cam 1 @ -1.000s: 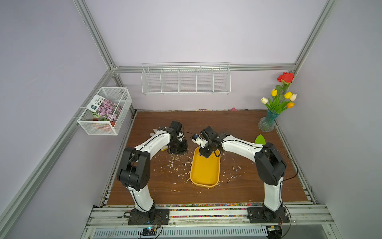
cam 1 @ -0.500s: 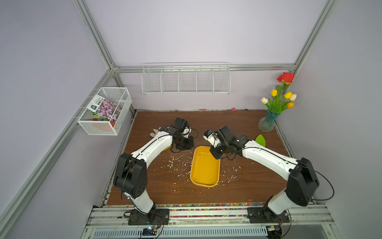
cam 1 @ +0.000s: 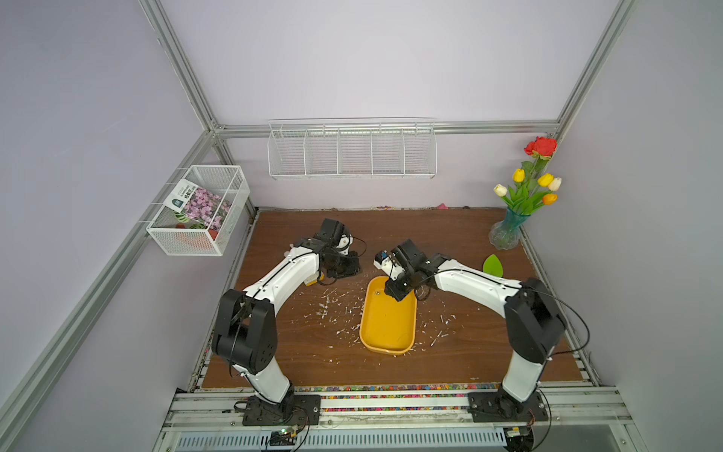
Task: Take out the screws from the storage box
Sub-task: Pick up the screw from the storage box.
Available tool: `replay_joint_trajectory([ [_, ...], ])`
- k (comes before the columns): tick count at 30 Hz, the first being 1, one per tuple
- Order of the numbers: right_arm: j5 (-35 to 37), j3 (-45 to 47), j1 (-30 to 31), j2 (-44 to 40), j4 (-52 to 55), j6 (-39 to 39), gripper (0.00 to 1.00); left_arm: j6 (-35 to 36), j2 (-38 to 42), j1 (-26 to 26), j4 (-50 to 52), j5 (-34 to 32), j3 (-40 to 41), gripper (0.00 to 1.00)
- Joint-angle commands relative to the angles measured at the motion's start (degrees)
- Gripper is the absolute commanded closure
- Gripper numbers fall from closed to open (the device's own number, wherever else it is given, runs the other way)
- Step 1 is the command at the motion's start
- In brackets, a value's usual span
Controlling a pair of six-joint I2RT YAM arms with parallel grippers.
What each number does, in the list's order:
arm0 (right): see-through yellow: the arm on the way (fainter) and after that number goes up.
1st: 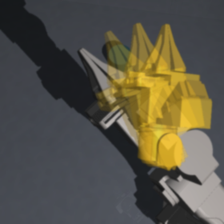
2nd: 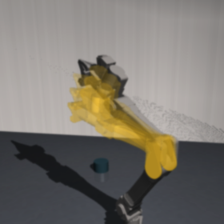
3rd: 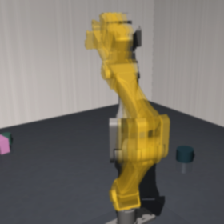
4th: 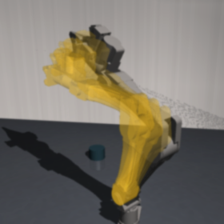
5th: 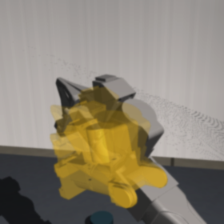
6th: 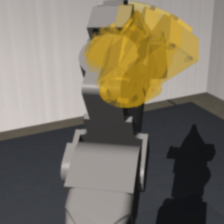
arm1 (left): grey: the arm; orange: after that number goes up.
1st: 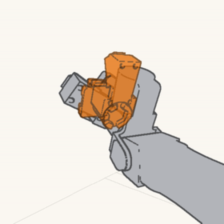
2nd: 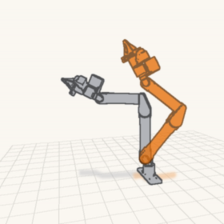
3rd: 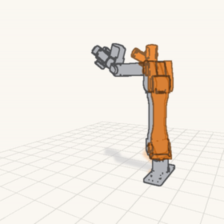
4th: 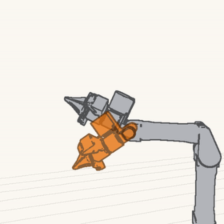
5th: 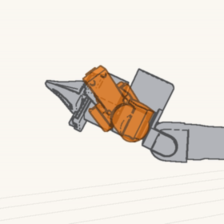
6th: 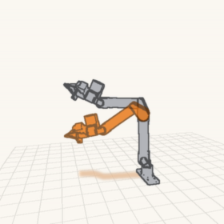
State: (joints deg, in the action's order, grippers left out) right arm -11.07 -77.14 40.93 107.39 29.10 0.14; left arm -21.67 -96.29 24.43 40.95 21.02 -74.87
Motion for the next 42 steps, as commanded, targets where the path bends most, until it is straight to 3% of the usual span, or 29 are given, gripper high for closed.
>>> replay_joint_trajectory([
  [1,-0.4,-3.2,1.4,4.1,0.2,-2.1,0.72,-0.8,1.8,-0.2,-1.2,0.0,2.5,0.71],
  [10,2.7,-6.8,2.0,11.0,-0.7,-3.7,0.72,-1.5,2.7,-0.5,-2.8,-0.1,7.3,0.71],
  [28,7.1,-9.2,2.7,15.8,-0.7,-6.1,0.72,-1.1,2.0,-1.3,-3.5,-0.2,9.9,0.71],
  [32,7.6,-9.3,2.8,16.4,-0.3,-5.9,0.79,-0.7,1.6,-1.4,-3.2,-0.2,9.9,0.71],
  [38,8.7,-9.1,2.8,16.3,1.0,-6.0,1.0,-0.6,1.6,-1.4,-3.0,-0.2,9.9,0.71],
  [42,9.0,-7.8,2.8,13.4,0.0,-4.8,1.0,-0.7,1.9,-1.4,-3.0,-0.2,9.9,0.72],
])
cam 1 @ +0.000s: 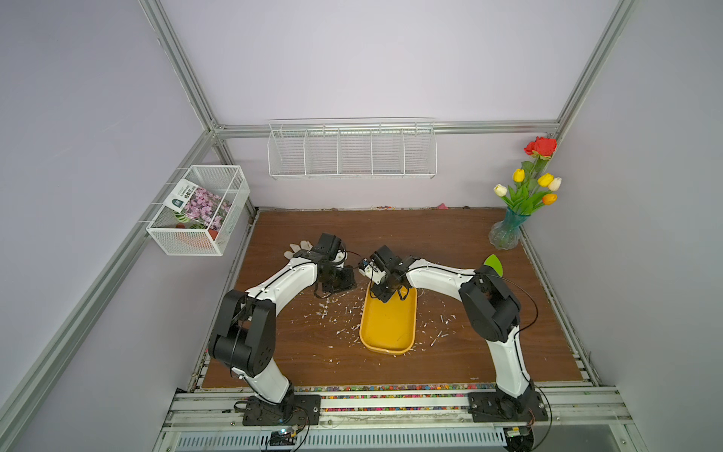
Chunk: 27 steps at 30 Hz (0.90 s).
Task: Take out the screws from the storage box
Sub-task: Pick up the screw from the storage box, then place the screw at the center of the board.
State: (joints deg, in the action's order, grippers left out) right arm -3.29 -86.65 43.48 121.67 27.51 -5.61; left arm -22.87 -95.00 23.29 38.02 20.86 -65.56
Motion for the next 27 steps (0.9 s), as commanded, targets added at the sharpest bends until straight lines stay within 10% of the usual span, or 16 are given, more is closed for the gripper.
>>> replay_joint_trajectory([
  [1,1.0,2.1,0.2,-1.9,1.1,1.0,1.0,0.5,0.6,-0.3,-0.1,-0.1,0.6,0.72],
  [27,-0.7,16.7,-1.2,-32.1,9.1,9.3,1.0,1.8,5.0,3.3,-3.4,6.1,-1.6,0.74],
])
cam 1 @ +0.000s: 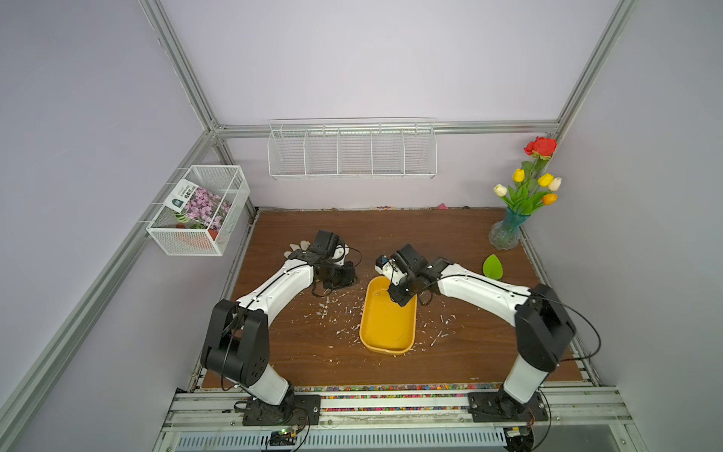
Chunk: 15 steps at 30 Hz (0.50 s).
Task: Take out the screws from the storage box
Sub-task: Place the screw at the center of the board.
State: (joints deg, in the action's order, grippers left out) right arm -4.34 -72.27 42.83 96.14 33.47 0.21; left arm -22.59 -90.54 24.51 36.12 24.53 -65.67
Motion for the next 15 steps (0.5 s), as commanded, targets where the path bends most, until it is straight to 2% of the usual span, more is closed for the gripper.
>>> replay_joint_trajectory([
  [1,1.1,3.5,-0.6,-8.7,3.7,4.2,1.0,1.9,0.3,3.2,-1.4,2.3,-1.9,0.74],
  [3,4.9,6.6,-0.8,-13.3,5.4,7.9,1.0,3.4,-0.5,5.5,-1.5,1.8,-2.9,0.74],
  [9,4.7,16.5,-6.2,-20.8,6.4,14.5,1.0,7.1,-3.7,10.6,0.6,-1.5,-6.1,0.74],
  [15,3.7,20.0,-8.8,-17.0,6.2,17.5,1.0,9.3,-7.4,14.7,3.4,-10.1,-8.4,0.74],
])
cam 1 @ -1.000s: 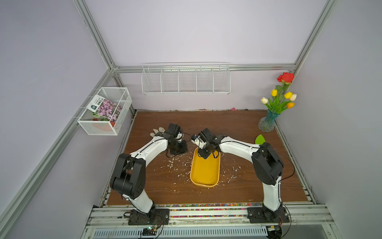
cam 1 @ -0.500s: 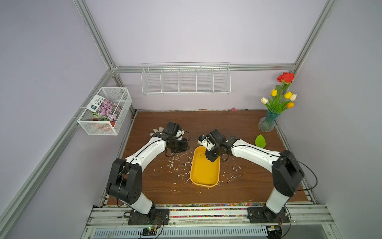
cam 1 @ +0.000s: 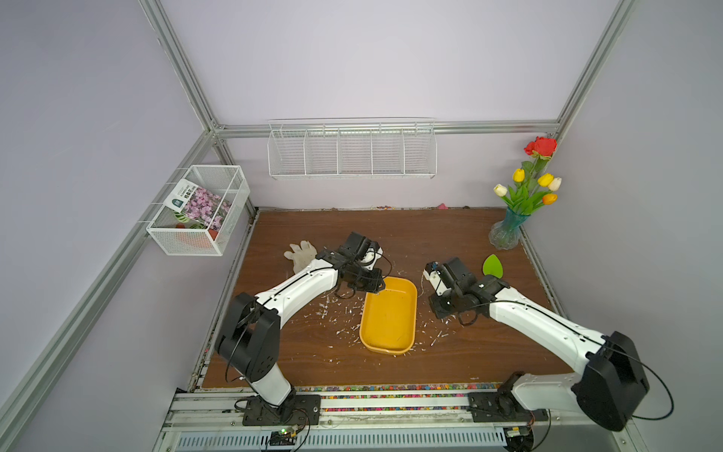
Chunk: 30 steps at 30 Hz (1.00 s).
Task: Take out the screws from the storage box
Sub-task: Place the screw at the center of the board.
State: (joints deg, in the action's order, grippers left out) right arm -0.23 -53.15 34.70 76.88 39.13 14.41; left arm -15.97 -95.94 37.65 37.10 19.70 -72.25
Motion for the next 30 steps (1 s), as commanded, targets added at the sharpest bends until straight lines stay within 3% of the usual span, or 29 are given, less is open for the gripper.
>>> replay_joint_trajectory([
  [1,-0.9,1.1,-0.9,3.5,0.1,3.4,1.0,2.9,-2.9,2.6,3.3,-7.2,-2.6,0.74],
  [11,-2.7,-1.2,-1.0,12.4,-0.9,3.1,1.0,-0.3,-9.1,7.6,5.6,-21.1,-5.2,0.71],
  [17,-3.6,-2.8,-0.9,16.8,0.1,3.4,1.0,-1.8,-10.7,8.3,2.3,-24.9,-4.3,0.69],
  [30,-3.1,-3.1,-1.0,17.2,-0.2,3.2,0.74,-1.5,-14.8,8.3,0.7,-25.3,-4.3,0.64],
])
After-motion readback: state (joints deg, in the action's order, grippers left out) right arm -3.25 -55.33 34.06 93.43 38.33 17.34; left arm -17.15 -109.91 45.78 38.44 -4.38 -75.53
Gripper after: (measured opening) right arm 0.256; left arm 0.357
